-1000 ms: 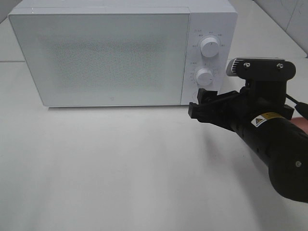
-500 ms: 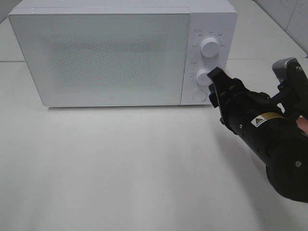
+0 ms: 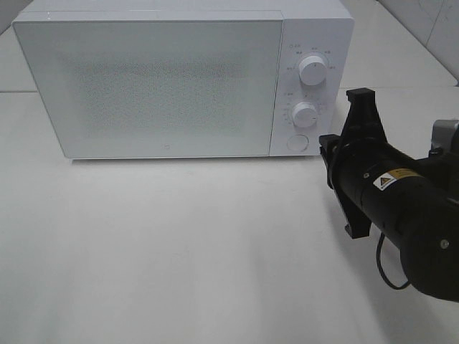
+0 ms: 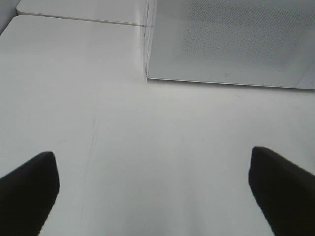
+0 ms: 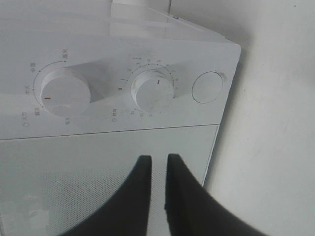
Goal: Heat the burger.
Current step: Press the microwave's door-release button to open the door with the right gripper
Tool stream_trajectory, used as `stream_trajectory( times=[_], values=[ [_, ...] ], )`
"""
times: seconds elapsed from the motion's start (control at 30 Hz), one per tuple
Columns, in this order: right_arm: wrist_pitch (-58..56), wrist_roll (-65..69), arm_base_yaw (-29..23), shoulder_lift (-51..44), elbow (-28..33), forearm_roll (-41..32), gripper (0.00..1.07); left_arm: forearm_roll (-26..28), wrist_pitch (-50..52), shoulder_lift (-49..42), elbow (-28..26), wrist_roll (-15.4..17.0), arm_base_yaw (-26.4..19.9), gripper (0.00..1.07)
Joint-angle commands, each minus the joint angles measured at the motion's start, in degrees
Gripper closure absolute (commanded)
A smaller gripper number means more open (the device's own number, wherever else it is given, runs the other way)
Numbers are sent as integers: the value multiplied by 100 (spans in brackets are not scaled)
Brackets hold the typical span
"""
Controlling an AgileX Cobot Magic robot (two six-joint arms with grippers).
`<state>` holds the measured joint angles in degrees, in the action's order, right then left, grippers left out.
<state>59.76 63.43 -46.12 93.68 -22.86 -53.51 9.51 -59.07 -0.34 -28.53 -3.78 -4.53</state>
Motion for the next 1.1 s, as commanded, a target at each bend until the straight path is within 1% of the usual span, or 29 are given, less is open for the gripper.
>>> stream_trajectory(
  times=[0.03, 0.23, 0.27, 0.33, 0.37, 0.4, 0.47, 0.5, 0.57, 0.6, 0.63, 0.83, 0.97, 1.0, 1.07, 1.1],
  values=[
    [-63, 103, -6, -23, -52, 29, 107, 17, 11, -97, 11, 23, -11, 6],
    [-57, 172, 23, 34, -52, -6, 107, 17, 11, -97, 11, 23, -11, 6],
    [-63, 355, 138, 132, -52, 63, 107, 17, 11, -97, 11, 23, -11, 6],
    [-57, 487, 172, 189, -52, 115, 107, 17, 11, -97, 11, 23, -11, 6],
    [-52, 768, 298, 327, -63, 269, 107, 17, 11, -97, 11, 23, -11, 6],
    [-52, 768, 298, 327, -63, 269, 107, 17, 11, -97, 11, 23, -11, 6],
    [-52, 1020, 430, 521, -143, 602, 107, 17, 11, -97, 11, 23, -11, 6],
    [-52, 1020, 430, 521, -143, 602, 107, 17, 11, -97, 11, 23, -11, 6],
    [-29, 1175, 579, 705, -281, 945, 107, 17, 11, -97, 11, 23, -11, 6],
    [-29, 1175, 579, 705, -281, 945, 107, 17, 11, -97, 11, 23, -11, 6],
    [-11, 1266, 688, 831, -390, 1123, 107, 17, 11, -97, 11, 23, -11, 6],
    [-29, 1392, 1003, 1226, -688, 1427, 107, 17, 11, -97, 11, 23, -11, 6],
    [-40, 1524, 1157, 1398, -785, 1570, 107, 17, 11, -97, 11, 23, -11, 6],
    [-52, 1627, 1261, 1518, -877, 1765, 107, 17, 11, -97, 11, 23, -11, 6],
    [-57, 1650, 1306, 1576, -917, 1851, 107, 17, 11, -97, 11, 23, -11, 6],
    [-57, 1656, 1392, 1667, -1008, 2005, 107, 17, 11, -97, 11, 23, -11, 6]
  ],
)
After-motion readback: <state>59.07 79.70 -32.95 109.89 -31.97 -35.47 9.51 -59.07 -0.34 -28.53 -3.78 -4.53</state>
